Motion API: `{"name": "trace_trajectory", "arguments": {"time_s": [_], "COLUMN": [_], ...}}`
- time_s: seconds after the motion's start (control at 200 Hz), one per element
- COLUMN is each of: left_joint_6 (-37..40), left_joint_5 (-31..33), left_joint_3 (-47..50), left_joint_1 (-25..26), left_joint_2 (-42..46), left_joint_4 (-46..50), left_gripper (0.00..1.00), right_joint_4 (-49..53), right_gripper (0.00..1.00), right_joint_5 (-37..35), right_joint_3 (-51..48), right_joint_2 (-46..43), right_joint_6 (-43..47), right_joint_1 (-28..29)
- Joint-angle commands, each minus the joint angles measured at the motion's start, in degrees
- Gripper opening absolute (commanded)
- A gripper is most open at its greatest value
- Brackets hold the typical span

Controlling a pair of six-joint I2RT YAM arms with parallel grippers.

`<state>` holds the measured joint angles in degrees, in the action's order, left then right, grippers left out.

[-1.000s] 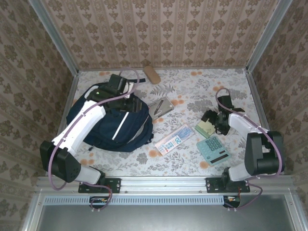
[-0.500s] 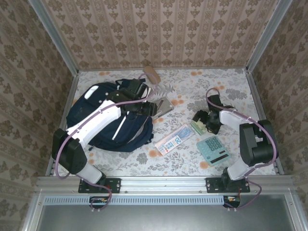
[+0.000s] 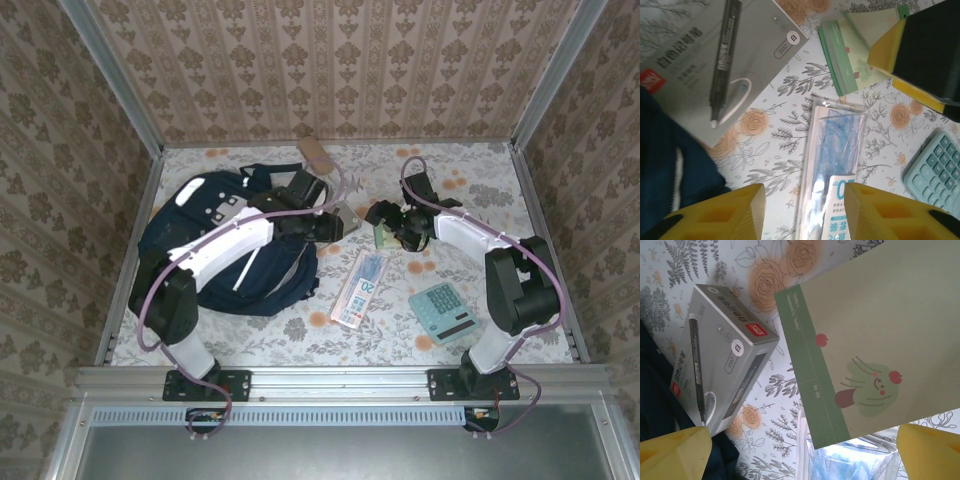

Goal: Pack the student bag
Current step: Move the loose stationery to the center of the table.

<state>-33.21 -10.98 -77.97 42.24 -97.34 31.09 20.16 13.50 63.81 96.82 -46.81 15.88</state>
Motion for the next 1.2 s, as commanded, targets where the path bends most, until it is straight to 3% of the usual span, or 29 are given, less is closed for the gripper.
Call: {"name": "trace_trajectory", "arguments": {"time_s": [0.0, 0.275, 0.455, 0.63, 0.85, 1.195], "left_joint_6": [-7.0, -13.5, -13.4, -14.7, -13.2, -12.5], "left_joint_5": [-1.8, -0.2, 1.3, 3.4, 4.2, 1.7], "left_joint_3": [-1.3, -9.0, -16.0, -19.8, -22.9, -25.0], "left_joint_1": [1.1, 4.6, 6.2, 6.5, 6.3, 6.2], "left_joint_2": [-3.6, -14.9, -22.7, -28.3, -32.4, -34.8], "left_joint_4": [-5.2, -9.2, -8.6, -7.8, -7.2, -9.4], "left_gripper": [0.4, 0.39, 0.33, 0.36, 0.36, 0.37], "right_joint_4": [6.8, 10.3, 8.0, 5.0, 3.3, 3.0], "right_gripper": [0.96, 0.96, 0.79, 0.77, 0.71, 0.7], "right_joint_5": [-3.5, -2.6, -0.1, -1.2, -3.6, -4.0], "right_joint_3": [1.0, 2.9, 2.6, 3.8, 5.5, 7.4], "right_joint_2": [-2.5, -4.9, -3.5, 0.0, 5.4, 10.5], "right_joint_6": [5.2, 16.6, 20.0, 21.6, 23.9, 25.8], "right_joint_1": [-1.2, -7.9, -11.2, -12.6, -13.3, -14.9]}}
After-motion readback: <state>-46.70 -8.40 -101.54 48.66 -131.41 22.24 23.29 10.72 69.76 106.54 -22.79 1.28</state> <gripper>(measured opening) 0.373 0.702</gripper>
